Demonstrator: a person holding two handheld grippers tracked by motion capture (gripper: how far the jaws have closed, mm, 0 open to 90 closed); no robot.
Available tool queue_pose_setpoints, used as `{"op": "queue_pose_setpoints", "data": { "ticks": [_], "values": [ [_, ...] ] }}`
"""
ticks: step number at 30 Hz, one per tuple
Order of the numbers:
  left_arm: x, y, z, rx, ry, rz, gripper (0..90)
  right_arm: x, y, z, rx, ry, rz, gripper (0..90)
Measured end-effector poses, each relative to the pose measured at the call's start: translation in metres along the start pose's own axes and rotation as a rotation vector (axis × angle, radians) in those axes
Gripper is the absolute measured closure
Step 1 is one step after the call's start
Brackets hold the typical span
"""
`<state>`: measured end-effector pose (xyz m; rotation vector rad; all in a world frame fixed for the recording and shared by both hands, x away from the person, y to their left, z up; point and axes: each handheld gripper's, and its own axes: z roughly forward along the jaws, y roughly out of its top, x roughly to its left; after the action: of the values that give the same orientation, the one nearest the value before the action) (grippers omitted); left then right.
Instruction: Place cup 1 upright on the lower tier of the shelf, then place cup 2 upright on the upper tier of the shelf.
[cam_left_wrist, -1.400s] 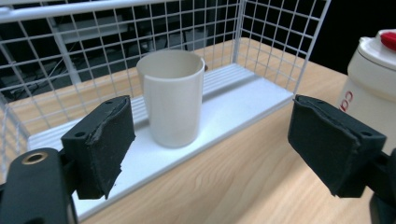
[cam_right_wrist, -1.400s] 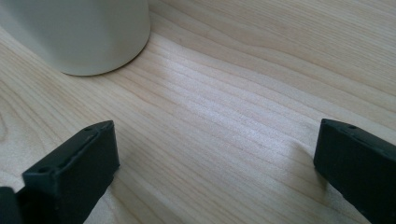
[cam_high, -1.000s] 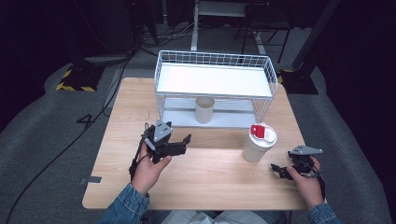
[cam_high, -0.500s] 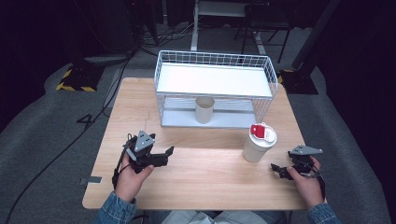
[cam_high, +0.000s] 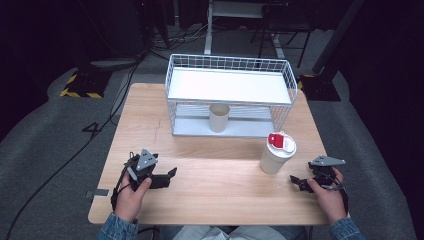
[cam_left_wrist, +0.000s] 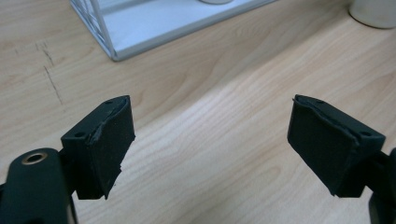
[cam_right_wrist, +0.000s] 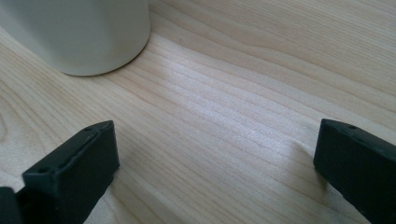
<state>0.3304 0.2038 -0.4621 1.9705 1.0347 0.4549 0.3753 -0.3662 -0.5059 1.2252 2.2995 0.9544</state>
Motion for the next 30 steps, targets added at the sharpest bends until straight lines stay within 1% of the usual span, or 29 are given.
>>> {"op": "queue_pose_setpoints", "data": {
  "ticks": [1, 2, 5, 7, 8, 9, 10, 12, 13, 14, 15, 16, 17, 18, 19, 20, 21, 23, 24, 27, 30],
  "values": [
    [0.002, -0.004, 0.0, 0.014, -0.004, 0.003, 15.5, 0.0, 0.0, 0.0, 0.0, 0.0, 0.0, 0.0],
    [0.002, -0.004, 0.0, 0.014, -0.004, 0.003, 15.5, 0.0, 0.0, 0.0, 0.0, 0.0, 0.0, 0.0],
    [0.004, -0.01, 0.001, 0.045, -0.004, 0.009, 15.6, 0.0, 0.0, 0.0, 0.0, 0.0, 0.0, 0.0],
    [0.005, -0.014, 0.003, 0.073, 0.006, 0.021, 15.5, 0.0, 0.0, 0.0, 0.0, 0.0, 0.0, 0.0],
    [0.006, -0.016, 0.004, 0.089, 0.009, 0.037, 15.6, 0.0, 0.0, 0.0, 0.0, 0.0, 0.0, 0.0],
    [0.007, -0.019, 0.006, 0.117, 0.0, 0.033, 15.7, 0.0, 0.0, 0.0, 0.0, 0.0, 0.0, 0.0],
    [0.007, -0.019, 0.006, 0.117, 0.0, 0.033, 15.7, 0.0, 0.0, 0.0, 0.0, 0.0, 0.0, 0.0],
    [0.008, -0.026, 0.008, 0.14, -0.021, 0.005, 15.7, 0.0, 0.0, 0.0, 0.001, -0.002, 0.0, 0.0],
    [0.008, -0.026, 0.008, 0.14, -0.021, 0.005, 15.6, 0.0, 0.0, 0.0, 0.001, -0.002, 0.0, 0.0],
    [0.009, -0.029, 0.008, 0.136, -0.032, -0.004, 15.7, 0.0, 0.0, 0.0, 0.001, -0.002, 0.001, 0.0],
    [0.01, -0.031, 0.007, 0.138, -0.039, -0.022, 15.7, 0.0, 0.0, 0.0, 0.001, -0.002, 0.001, 0.0],
    [0.012, -0.036, 0.006, 0.138, -0.033, -0.025, 15.6, 0.0, 0.0, 0.0, 0.002, -0.002, 0.001, 0.0],
    [0.012, -0.036, 0.006, 0.138, -0.033, -0.025, 15.6, 0.0, 0.0, 0.0, 0.002, -0.002, 0.001, 0.0],
    [0.013, -0.038, 0.006, 0.14, -0.026, -0.016, 15.6, 0.0, 0.0, 0.0, 0.002, -0.002, 0.0, 0.0],
    [0.014, -0.04, 0.005, 0.146, -0.018, 0.002, 15.6, 0.0, 0.0, 0.0, 0.002, -0.002, 0.001, 0.0],
    [0.014, -0.043, 0.006, 0.155, -0.02, 0.008, 15.6, 0.0, 0.0, 0.0, 0.002, -0.001, 0.0, 0.0],
    [0.015, -0.045, 0.006, 0.18, -0.01, 0.033, 15.6, 0.0, 0.0, 0.0, 0.002, -0.002, 0.002, 0.0],
    [0.015, -0.047, 0.005, 0.19, 0.01, 0.053, 15.5, 0.001, 0.0, 0.0, 0.003, -0.007, 0.007, 0.0],
    [0.014, -0.047, 0.005, 0.192, 0.003, 0.049, 15.6, 0.001, 0.0, 0.0, 0.003, -0.008, 0.007, 0.0],
    [0.015, -0.047, 0.004, 0.19, 0.009, 0.053, 15.6, 0.001, 0.0, -0.001, 0.009, -0.007, 0.009, 0.0],
    [0.016, -0.047, 0.006, 0.195, 0.009, 0.057, 14.1, 0.002, 0.002, -0.002, 0.029, 0.0, 0.004, 0.0]
  ]
}}
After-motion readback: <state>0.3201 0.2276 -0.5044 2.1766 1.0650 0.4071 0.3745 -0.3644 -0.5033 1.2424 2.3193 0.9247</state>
